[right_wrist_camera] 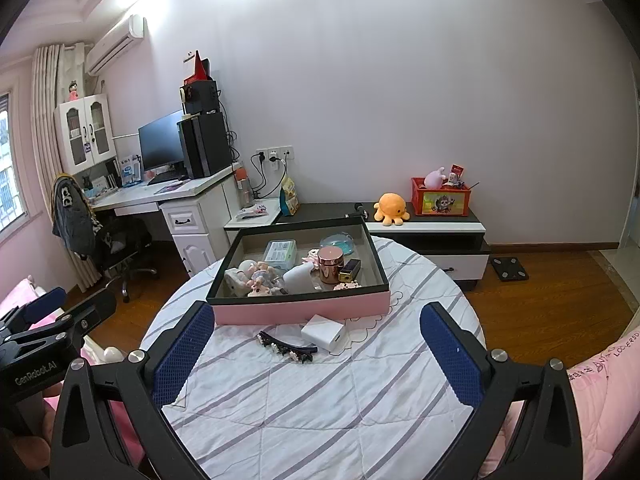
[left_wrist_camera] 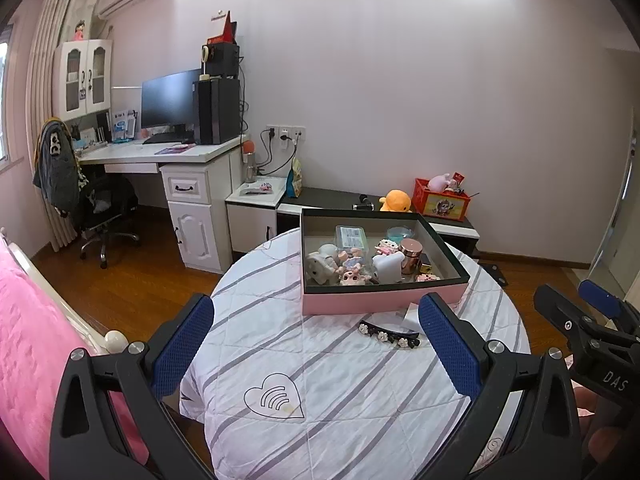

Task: Organize rigid objects
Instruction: 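Withdraw both tools from the box back over the table, then grasp the black hair clip with the left tool while the right tool grasps the white charger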

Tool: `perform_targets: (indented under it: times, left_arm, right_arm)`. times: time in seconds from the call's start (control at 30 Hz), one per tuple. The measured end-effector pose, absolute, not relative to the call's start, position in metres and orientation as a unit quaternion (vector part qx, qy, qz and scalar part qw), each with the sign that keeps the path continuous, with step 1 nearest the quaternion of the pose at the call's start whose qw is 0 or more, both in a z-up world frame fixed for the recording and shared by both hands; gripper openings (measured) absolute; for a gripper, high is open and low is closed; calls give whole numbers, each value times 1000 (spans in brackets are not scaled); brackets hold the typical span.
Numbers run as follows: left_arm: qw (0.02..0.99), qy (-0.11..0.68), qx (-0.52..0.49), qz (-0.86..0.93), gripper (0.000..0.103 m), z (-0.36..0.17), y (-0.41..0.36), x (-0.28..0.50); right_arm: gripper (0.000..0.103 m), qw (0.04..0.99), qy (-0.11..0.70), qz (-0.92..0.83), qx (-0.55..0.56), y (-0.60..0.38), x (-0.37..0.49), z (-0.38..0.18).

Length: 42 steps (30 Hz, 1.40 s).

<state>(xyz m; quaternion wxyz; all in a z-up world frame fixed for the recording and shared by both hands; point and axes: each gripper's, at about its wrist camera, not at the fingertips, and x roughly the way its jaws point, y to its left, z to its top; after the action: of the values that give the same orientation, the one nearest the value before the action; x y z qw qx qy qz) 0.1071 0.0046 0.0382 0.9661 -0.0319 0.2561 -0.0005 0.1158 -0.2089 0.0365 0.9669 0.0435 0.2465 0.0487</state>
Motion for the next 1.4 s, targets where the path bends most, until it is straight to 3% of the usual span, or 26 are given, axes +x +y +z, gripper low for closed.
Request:
perform_targets:
  times: [0.63, 1.17, 1.4]
  left_arm:
    - [950, 310, -33, -1, 103, 1, 2, 148]
    - [907, 418, -34, -39, 103, -93, -50, 227]
    - [894, 442, 10, -76, 103, -121, -90, 258]
  right_arm:
    - [103, 954, 296, 33, 42, -220, 152, 2]
    - [103, 916, 399, 9, 38, -259, 207, -82]
    - [103, 909, 414, 4, 40, -278, 218, -100]
